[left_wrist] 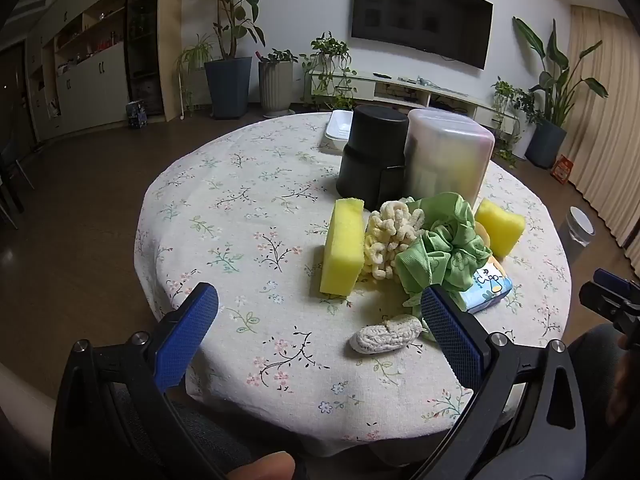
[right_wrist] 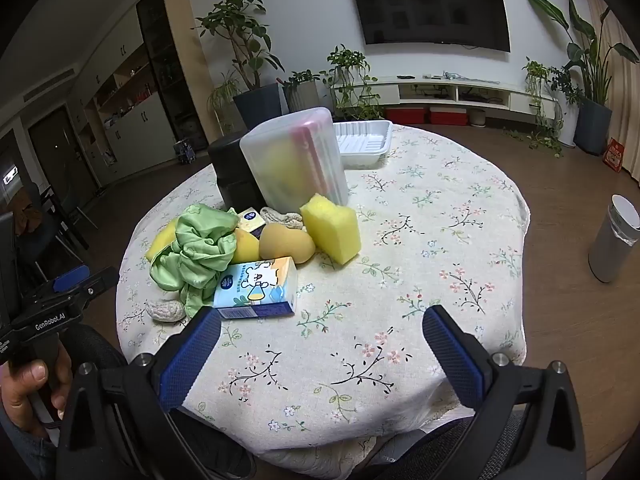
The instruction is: Organize soft objects
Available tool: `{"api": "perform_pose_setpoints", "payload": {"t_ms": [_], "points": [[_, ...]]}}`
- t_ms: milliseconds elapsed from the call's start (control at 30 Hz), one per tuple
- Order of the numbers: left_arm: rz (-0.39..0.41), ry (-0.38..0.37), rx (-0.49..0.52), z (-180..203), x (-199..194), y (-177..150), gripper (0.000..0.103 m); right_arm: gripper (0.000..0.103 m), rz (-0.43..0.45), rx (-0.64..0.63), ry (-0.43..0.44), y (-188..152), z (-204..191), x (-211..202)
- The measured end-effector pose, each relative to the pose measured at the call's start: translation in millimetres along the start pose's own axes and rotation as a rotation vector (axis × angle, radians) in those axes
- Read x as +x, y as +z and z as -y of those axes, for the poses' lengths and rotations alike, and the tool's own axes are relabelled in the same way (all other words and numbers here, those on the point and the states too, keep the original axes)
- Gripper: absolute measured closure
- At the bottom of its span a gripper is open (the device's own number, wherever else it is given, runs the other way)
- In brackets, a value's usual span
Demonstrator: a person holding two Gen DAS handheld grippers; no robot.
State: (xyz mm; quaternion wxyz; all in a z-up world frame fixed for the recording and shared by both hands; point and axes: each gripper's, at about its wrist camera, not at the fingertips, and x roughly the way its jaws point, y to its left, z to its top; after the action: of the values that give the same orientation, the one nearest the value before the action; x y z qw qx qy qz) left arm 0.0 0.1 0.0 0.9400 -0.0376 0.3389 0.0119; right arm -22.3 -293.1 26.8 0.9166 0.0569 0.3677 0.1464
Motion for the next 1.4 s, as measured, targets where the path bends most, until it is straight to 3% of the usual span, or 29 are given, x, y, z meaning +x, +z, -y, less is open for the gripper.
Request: {"api": "perform_pose_setpoints", "payload": {"t_ms": [1400], "points": [[-0.01,-0.011,0.0,1.7,0.1,-3.4,0.0,0.0,-0.01,0.007,0.003,-1.4,5.0,5.1]]}}
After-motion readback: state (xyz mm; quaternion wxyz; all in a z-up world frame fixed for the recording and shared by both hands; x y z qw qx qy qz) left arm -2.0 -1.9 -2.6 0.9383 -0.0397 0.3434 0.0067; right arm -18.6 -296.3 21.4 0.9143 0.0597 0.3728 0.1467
